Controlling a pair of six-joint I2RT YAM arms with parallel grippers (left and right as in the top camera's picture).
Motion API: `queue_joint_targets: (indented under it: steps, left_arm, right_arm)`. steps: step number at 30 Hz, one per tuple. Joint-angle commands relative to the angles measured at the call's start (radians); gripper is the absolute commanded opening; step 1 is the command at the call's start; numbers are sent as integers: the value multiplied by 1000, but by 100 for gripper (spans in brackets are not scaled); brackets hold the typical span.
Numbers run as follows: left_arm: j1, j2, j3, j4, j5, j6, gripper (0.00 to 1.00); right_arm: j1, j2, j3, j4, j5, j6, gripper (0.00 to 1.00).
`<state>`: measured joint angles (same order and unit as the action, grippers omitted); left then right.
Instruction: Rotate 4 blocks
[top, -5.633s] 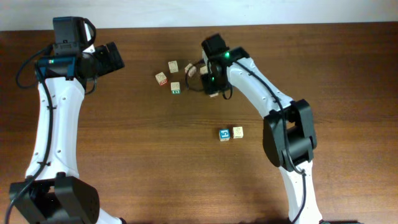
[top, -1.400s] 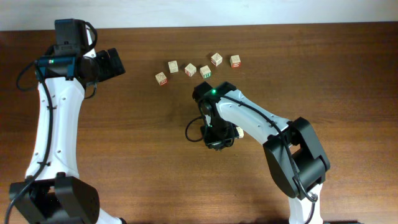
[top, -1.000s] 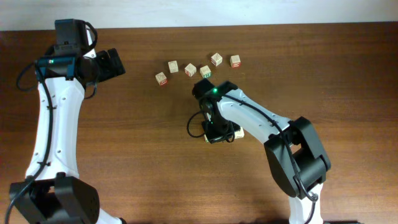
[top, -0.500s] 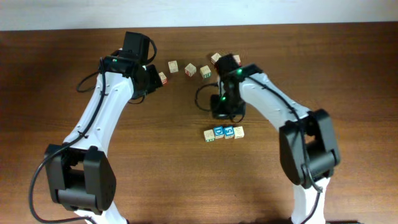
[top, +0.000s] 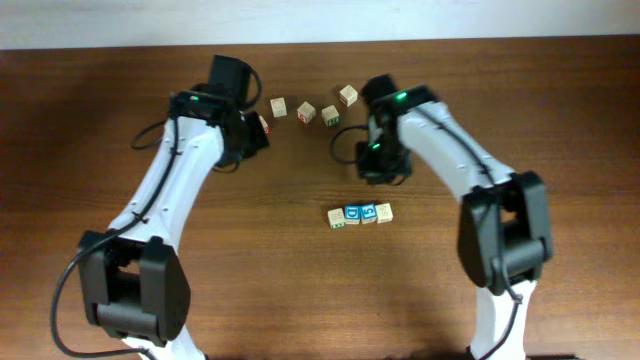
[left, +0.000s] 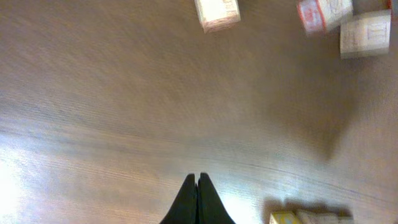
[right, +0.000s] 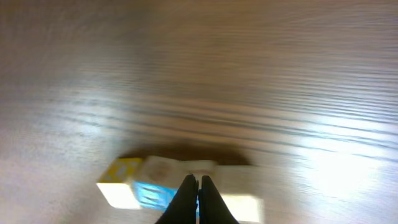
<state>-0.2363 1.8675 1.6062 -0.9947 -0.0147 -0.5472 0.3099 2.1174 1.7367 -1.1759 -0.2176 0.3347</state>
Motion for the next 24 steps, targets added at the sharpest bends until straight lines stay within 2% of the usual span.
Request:
queue_joint_targets:
  steps: [1,5,10,12,17,20,24]
  left_arm:
    - [-100,19,-3,-71,79,-21,0]
    - [-245,85,-35,-124,133,-21,0]
    - [-287,115,-77,-110,225,-15,0]
    - [-332,115,-130,-50,289,74,0]
    - [-337,154,-134,-5,261,74,0]
    - [-319,182,-134,-17,283,74,0]
    - [-319,186,-134,-40,228,36,0]
  right_arm:
    - [-130,-73,8,-115,8,-105,5]
    - [-161,-72,-164,-67,4,-140,5]
    - [-159,-69,-276,28,-42,-141,5]
    - [-159,-69,-328,77,-98,-149,5]
    - [-142,-69,-347,88,-150,-189,5]
    - [-139,-69,-347,93,-150,-189,5]
    - [-139,-67,-347,103,-150,-176,5]
